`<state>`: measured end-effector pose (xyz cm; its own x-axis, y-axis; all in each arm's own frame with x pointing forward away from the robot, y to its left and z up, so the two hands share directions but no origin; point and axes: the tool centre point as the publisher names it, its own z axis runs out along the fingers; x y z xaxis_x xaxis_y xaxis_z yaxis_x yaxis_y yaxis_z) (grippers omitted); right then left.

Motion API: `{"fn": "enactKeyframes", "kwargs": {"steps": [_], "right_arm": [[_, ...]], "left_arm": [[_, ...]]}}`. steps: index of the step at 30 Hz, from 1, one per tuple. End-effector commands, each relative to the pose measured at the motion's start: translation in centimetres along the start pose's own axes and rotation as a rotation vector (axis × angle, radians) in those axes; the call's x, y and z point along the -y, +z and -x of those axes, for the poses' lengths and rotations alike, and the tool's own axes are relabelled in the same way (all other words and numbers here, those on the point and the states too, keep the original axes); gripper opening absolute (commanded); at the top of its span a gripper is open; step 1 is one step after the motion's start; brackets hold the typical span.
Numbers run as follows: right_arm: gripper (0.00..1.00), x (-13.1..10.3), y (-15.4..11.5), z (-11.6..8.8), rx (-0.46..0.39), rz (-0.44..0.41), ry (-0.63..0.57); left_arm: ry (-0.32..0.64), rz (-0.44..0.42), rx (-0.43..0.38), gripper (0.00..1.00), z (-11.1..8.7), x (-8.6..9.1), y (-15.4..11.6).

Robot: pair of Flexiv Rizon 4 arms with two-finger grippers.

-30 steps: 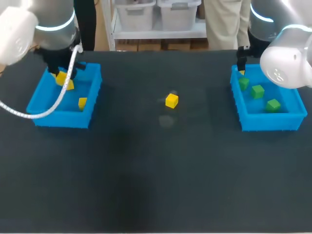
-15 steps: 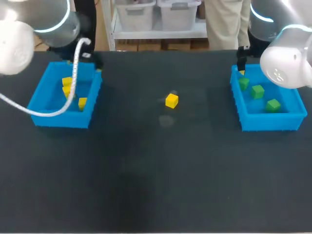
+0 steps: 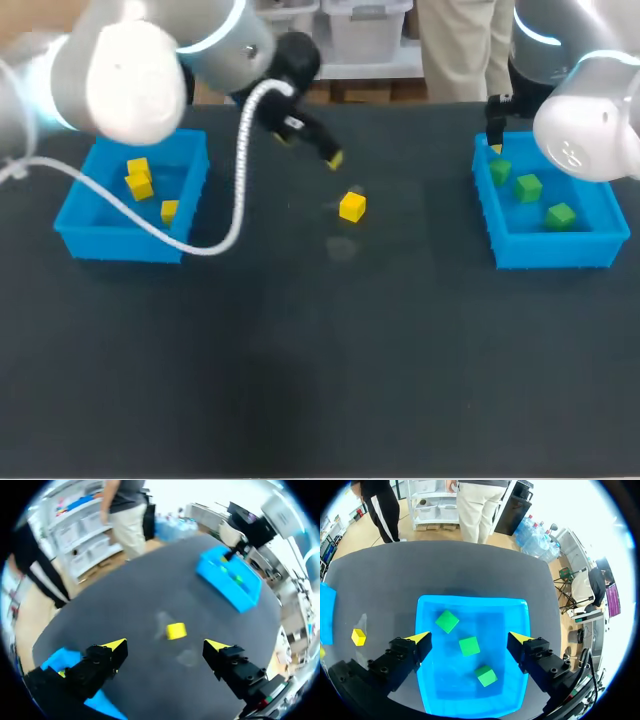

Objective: Put the green cubes in the right bin and the yellow cubes in the left bin.

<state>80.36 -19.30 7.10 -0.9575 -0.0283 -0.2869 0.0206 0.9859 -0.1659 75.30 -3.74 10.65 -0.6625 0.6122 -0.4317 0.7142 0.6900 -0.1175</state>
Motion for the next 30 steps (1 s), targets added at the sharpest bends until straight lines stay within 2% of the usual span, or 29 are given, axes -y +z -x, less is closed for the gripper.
{"fn": "enactKeyframes", "kwargs": {"steps": [1, 5, 8, 12, 19, 30], "right_arm": [[1.00, 0.0, 0.0, -0.2, 0.006, 0.000, 0.001], [1.00, 0.0, 0.0, -0.2, 0.006, 0.000, 0.001], [1.00, 0.0, 0.0, -0.2, 0.006, 0.000, 0.001], [1.00, 0.0, 0.0, -0.2, 0.006, 0.000, 0.001], [1.00, 0.0, 0.0, -0.2, 0.006, 0.000, 0.001], [1.00, 0.0, 0.0, -0.2, 0.006, 0.000, 0.001]], "left_arm": [[0.111, -0.164, -0.125, 1.00, 1.4, 2.0, 3.0], [0.137, -0.181, -0.197, 1.00, 0.8, 4.1, 5.1], [0.147, -0.171, -0.261, 1.00, 0.1, 4.8, 6.6], [0.123, -0.107, -0.316, 1.00, 0.0, 4.1, 8.4], [0.086, -0.021, -0.347, 1.00, 0.5, 2.7, 9.9], [0.096, 0.033, -0.379, 1.00, -0.1, 1.8, 10.4]]}}
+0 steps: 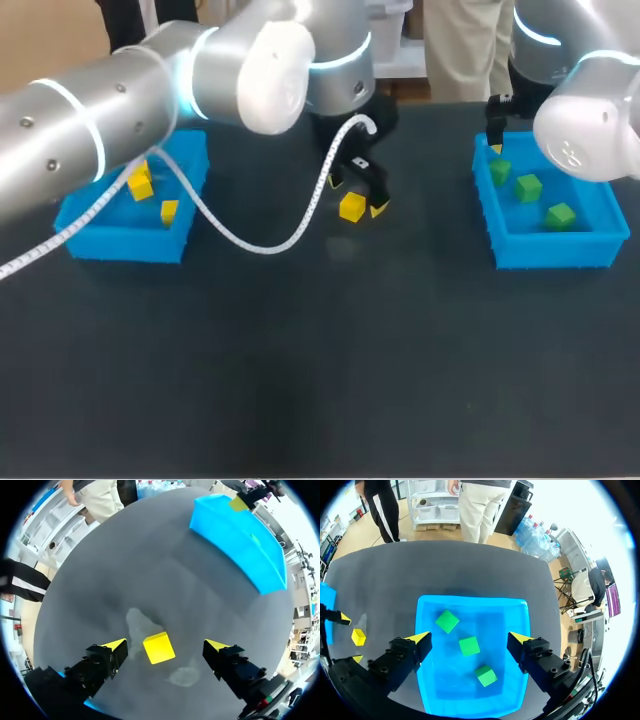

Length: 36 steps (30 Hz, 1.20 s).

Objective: Put the green cubes in the right bin and the yellow cubes in the left bin.

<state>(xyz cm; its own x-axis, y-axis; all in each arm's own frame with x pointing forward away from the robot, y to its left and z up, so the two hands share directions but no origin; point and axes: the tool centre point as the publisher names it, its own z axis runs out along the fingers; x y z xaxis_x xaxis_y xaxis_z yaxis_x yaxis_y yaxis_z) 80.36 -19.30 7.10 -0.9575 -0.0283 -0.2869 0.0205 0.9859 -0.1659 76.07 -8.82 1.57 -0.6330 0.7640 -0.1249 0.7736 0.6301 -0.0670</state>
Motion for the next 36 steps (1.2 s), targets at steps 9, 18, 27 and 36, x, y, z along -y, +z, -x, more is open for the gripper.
{"fn": "enactKeyframes", "kwargs": {"steps": [9, 18, 27, 36], "right_arm": [[1.00, 0.1, 0.0, -0.2, 0.006, 0.000, 0.001], [1.00, 0.1, 0.0, -0.2, 0.006, 0.000, 0.001], [1.00, 0.1, 0.0, -0.2, 0.006, 0.000, 0.001], [1.00, 0.1, 0.0, -0.2, 0.006, 0.000, 0.001]], "left_arm": [[-0.023, 0.024, -0.080, 1.00, -0.2, -1.1, 1.6], [-0.059, 0.033, -0.075, 1.00, 0.3, -1.6, 2.7], [-0.027, 0.060, -0.100, 0.00, 0.4, -1.1, 3.4], [-0.022, 0.082, -0.079, 0.00, 0.0, -1.5, 2.7]]}}
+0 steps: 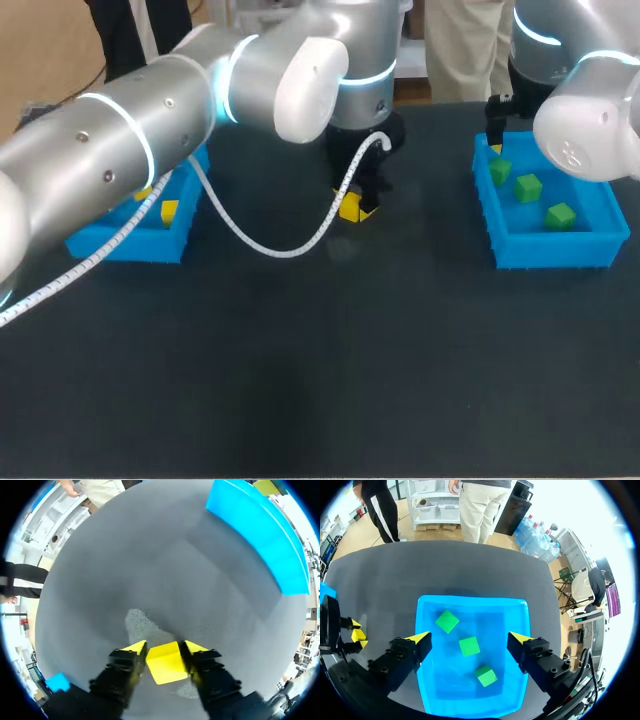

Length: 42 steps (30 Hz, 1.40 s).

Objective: Put the green cubes in the right bin and the yellow cubes in the left bin.

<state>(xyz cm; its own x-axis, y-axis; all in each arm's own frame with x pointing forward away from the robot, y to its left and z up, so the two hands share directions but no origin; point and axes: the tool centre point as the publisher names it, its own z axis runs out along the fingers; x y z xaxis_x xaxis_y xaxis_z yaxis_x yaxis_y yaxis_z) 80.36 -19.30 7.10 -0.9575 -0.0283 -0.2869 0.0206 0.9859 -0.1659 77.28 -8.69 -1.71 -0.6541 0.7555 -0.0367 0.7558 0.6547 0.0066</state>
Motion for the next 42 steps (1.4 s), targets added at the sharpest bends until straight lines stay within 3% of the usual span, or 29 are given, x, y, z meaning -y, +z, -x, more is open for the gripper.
{"fn": "enactKeyframes", "kwargs": {"steps": [1, 7, 10, 14, 16, 21, 24, 28, 35, 42], "right_arm": [[1.00, 0.0, 0.0, -0.2, 0.006, 0.000, 0.001], [1.00, 0.0, 0.0, -0.2, 0.006, 0.000, 0.001], [1.00, 0.0, 0.0, -0.2, 0.006, 0.000, 0.001], [1.00, 0.0, 0.0, -0.2, 0.006, 0.000, 0.001], [1.00, 0.0, 0.0, -0.2, 0.006, 0.000, 0.001], [1.00, 0.0, 0.0, -0.2, 0.006, 0.000, 0.001], [1.00, 0.0, 0.0, -0.2, 0.006, 0.000, 0.001], [1.00, 0.0, 0.0, -0.2, 0.006, 0.000, 0.001], [1.00, 0.0, 0.0, -0.2, 0.006, 0.000, 0.001], [1.00, 0.0, 0.0, -0.2, 0.006, 0.000, 0.001]], "left_arm": [[0.001, 0.011, 0.014, 0.00, -0.4, -0.5, -0.8], [-0.014, 0.059, 0.061, 0.00, -1.7, -2.5, -3.2], [-0.053, 0.088, 0.134, 0.00, -2.6, -4.4, -5.5], [-0.160, 0.110, 0.251, 0.00, -4.1, -7.8, -9.0], [-0.247, 0.114, 0.324, 0.00, -5.3, -10.6, -11.1], [-0.409, 0.193, 0.384, 0.00, -9.1, -16.5, -13.7], [-0.489, 0.193, 0.392, 0.00, -11.4, -18.9, -13.8], [-0.554, 0.210, 0.366, 0.00, -14.0, -20.7, -12.9], [-0.613, 0.187, 0.311, 0.00, -16.8, -21.7, -9.6], [-0.650, 0.190, 0.297, 0.00, -18.3, -22.8, -8.5]]}}
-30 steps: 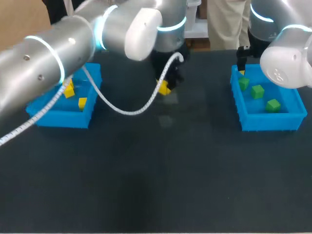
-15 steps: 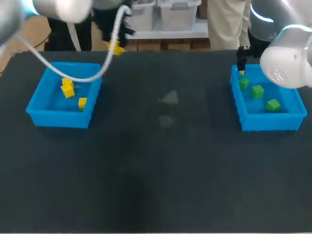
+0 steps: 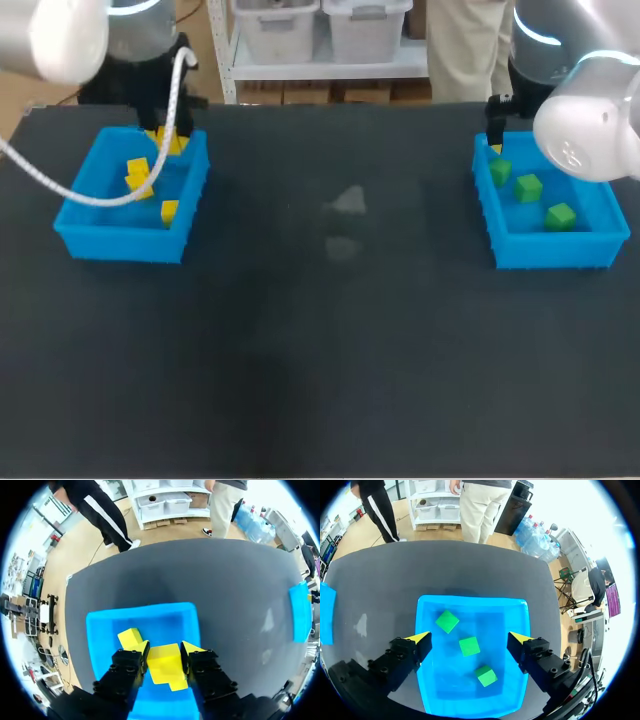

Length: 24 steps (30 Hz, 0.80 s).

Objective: Put the green cubes in the right bin and the yellow cubes in the left bin.

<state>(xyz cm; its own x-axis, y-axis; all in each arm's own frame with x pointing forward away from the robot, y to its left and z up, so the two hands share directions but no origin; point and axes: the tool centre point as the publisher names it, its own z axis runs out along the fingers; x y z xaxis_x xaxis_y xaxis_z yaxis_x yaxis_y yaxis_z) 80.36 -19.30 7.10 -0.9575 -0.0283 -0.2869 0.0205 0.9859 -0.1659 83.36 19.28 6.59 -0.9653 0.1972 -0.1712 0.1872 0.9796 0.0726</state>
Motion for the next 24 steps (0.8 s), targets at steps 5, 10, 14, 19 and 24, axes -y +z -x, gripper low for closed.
{"fn": "enactKeyframes", "kwargs": {"steps": [5, 10, 14, 19, 24], "right_arm": [[1.00, 0.1, 0.0, -0.2, 0.006, 0.000, 0.001], [1.00, 0.1, 0.0, -0.2, 0.006, 0.000, 0.001], [1.00, 0.1, 0.0, -0.2, 0.006, 0.000, 0.001], [1.00, 0.1, 0.0, -0.2, 0.006, 0.000, 0.001], [1.00, 0.1, 0.0, -0.2, 0.006, 0.000, 0.001]], "left_arm": [[-0.020, -0.004, 0.188, 0.00, -2.0, -1.5, 0.3], [-0.042, -0.009, 0.186, 0.64, -2.9, -1.9, 0.8], [-0.078, -0.083, 0.231, 1.00, -3.3, -1.7, 0.9], [-0.116, -0.231, 0.364, 1.00, -2.6, -0.1, 0.3], [-0.157, -0.267, 0.388, 1.00, -2.1, 0.8, 0.5]]}}
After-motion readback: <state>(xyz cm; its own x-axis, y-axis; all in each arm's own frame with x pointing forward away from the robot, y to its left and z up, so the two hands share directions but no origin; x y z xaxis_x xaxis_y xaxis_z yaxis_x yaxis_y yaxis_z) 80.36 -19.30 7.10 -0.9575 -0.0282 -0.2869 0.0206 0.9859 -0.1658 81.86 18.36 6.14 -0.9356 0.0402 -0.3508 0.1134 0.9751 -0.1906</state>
